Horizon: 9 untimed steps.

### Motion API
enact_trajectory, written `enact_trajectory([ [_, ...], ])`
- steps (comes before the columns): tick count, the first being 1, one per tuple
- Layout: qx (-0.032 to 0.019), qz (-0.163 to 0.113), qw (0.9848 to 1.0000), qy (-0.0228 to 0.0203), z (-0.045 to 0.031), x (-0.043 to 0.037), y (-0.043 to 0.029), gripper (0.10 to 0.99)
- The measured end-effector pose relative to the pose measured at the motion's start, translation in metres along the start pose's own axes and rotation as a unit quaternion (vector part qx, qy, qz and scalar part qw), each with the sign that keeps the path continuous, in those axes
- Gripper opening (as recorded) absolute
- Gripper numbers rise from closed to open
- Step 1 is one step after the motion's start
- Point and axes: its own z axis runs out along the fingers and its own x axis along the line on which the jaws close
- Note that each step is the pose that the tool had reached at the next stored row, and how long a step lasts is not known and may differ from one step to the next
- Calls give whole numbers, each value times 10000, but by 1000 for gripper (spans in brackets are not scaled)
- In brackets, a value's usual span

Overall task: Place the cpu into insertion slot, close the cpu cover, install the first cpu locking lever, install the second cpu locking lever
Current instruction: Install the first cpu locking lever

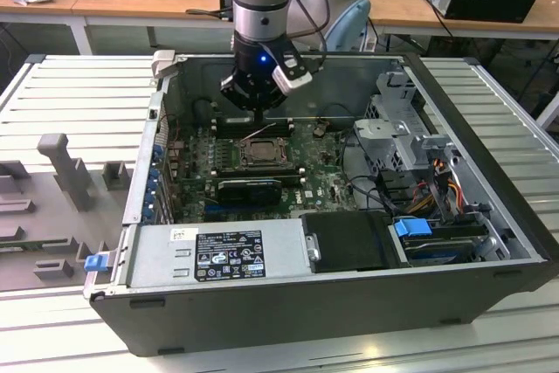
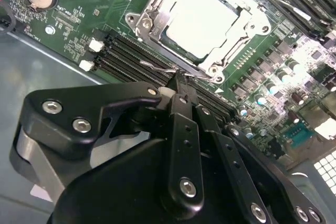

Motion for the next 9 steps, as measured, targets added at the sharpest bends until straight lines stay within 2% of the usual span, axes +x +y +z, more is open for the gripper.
enact_trajectory([
  [9,-12,-35,10000,-1,75,-103,26,106],
])
